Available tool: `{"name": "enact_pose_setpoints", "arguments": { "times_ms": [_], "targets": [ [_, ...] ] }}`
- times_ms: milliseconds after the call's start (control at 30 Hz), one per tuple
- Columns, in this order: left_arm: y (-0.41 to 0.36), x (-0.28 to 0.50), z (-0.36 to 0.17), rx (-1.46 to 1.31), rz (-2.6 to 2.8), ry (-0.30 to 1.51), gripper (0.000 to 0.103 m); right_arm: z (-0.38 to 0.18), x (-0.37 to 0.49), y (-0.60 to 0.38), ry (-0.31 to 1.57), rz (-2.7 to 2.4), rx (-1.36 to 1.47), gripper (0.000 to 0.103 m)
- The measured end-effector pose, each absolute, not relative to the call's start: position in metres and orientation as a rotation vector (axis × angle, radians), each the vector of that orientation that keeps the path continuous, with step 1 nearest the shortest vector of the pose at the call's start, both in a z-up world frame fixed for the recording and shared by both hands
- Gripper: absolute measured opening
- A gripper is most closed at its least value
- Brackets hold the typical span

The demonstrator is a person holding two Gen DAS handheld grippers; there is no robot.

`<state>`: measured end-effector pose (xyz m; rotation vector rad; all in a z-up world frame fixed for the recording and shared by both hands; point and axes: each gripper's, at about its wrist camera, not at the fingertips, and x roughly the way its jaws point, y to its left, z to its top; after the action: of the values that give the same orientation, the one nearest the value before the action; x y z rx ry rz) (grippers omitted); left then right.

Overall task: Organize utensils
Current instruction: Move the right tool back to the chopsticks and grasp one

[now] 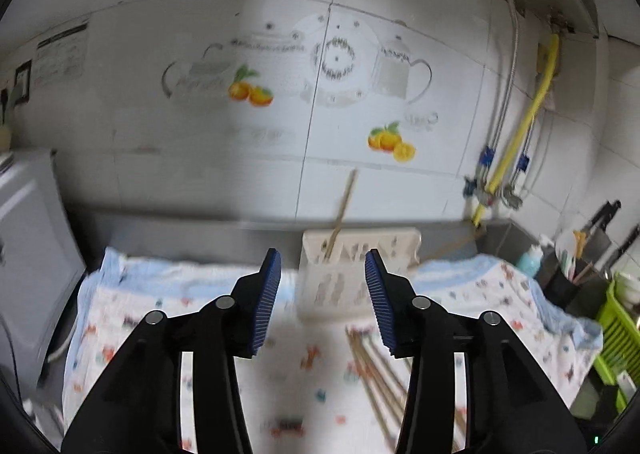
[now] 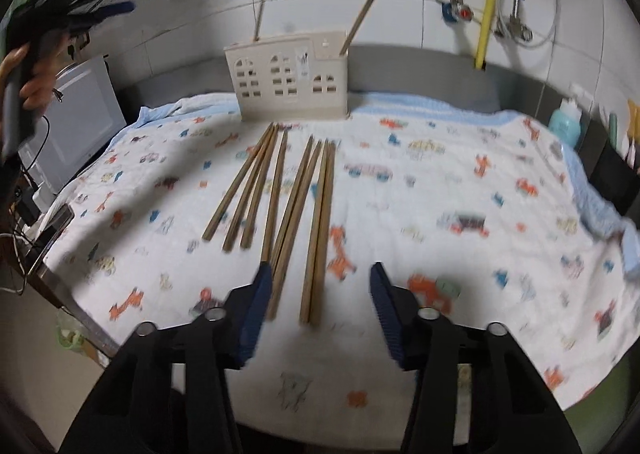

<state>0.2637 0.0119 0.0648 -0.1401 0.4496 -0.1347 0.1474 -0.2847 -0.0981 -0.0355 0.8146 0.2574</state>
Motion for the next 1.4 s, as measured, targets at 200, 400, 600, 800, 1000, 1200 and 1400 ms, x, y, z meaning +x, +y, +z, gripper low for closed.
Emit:
{"name": "enact_pose_setpoints", "arguments": {
  "times_ms": [200, 400, 600, 800, 1000, 1200, 1400],
  "targets": [
    [0.03, 0.214, 0.022, -0.199, -0.124, 0.517, 0.047, -0.118, 0.14, -0.287, 0.839, 0.243, -0.021, 0.027],
    [0.047, 0.178, -0.014, -0.219, -0.058, 0.569, 0.047, -0.123, 0.149, -0.287, 0.835, 0.248, -0.012, 0.02],
    [0.062, 0.16, -0.036, -0.245, -0.005, 0.613, 0.048, -0.129, 0.158, -0.281, 0.846, 0.251, -0.029, 0.013],
    [0.067, 0.152, -0.057, -0.272, 0.015, 0.664, 0.05, -0.137, 0.163, -0.282, 0.865, 0.246, -0.039, 0.012],
    [0.06, 0.153, -0.071, -0.27, 0.003, 0.7, 0.05, -0.139, 0.164, -0.272, 0.868, 0.263, -0.093, 0.01],
    [0.056, 0.152, -0.077, -0.278, -0.005, 0.715, 0.05, -0.14, 0.167, -0.272, 0.876, 0.267, -0.107, 0.01],
    [0.053, 0.154, -0.083, -0.291, -0.024, 0.734, 0.05, -0.144, 0.168, -0.27, 0.878, 0.265, -0.134, 0.008]
  ]
}}
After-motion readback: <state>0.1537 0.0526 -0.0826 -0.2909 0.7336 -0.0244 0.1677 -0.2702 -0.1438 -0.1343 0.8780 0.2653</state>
